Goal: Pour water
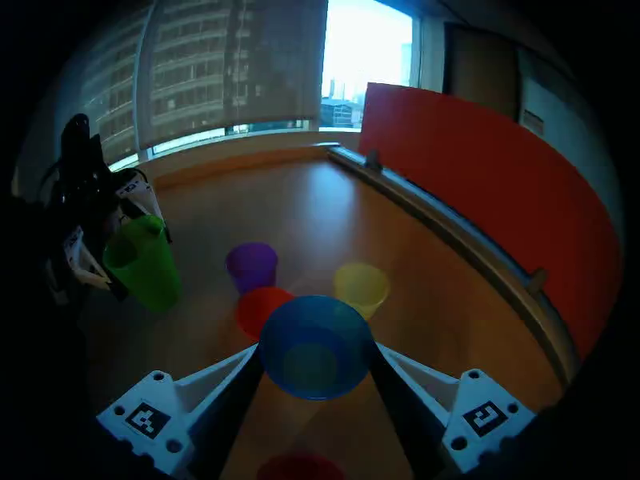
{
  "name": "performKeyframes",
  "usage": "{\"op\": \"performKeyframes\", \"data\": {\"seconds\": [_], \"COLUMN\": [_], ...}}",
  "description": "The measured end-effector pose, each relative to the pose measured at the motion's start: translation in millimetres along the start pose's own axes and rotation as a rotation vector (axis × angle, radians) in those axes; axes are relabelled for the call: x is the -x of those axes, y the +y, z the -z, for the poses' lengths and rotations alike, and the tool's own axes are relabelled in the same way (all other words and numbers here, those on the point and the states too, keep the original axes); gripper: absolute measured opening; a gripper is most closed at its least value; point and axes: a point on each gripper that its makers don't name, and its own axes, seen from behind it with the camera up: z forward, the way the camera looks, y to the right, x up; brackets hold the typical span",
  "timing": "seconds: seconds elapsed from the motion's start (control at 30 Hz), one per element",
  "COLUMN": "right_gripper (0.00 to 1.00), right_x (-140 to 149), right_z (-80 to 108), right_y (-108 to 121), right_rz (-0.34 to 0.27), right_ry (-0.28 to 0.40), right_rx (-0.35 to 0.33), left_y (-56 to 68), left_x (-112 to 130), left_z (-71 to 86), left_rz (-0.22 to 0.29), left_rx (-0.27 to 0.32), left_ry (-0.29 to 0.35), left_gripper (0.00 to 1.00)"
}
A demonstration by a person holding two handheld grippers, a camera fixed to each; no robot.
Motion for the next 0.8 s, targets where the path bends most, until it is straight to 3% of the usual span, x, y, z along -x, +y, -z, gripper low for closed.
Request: {"op": "performKeyframes", "data": {"seconds": [0.8], "right_gripper": [0.91], "right_x": [-41.6], "right_z": [39.8], "right_y": [-7.9], "right_rz": [-0.033], "right_ry": [0.237], "right_rx": [0.053], "left_y": [17.0], "left_x": [-2.0], "left_z": [-10.0], "left_rz": [0.001], "left_rx": [0.021], "left_ry": [-0.017], "left_gripper": [0.85]}}
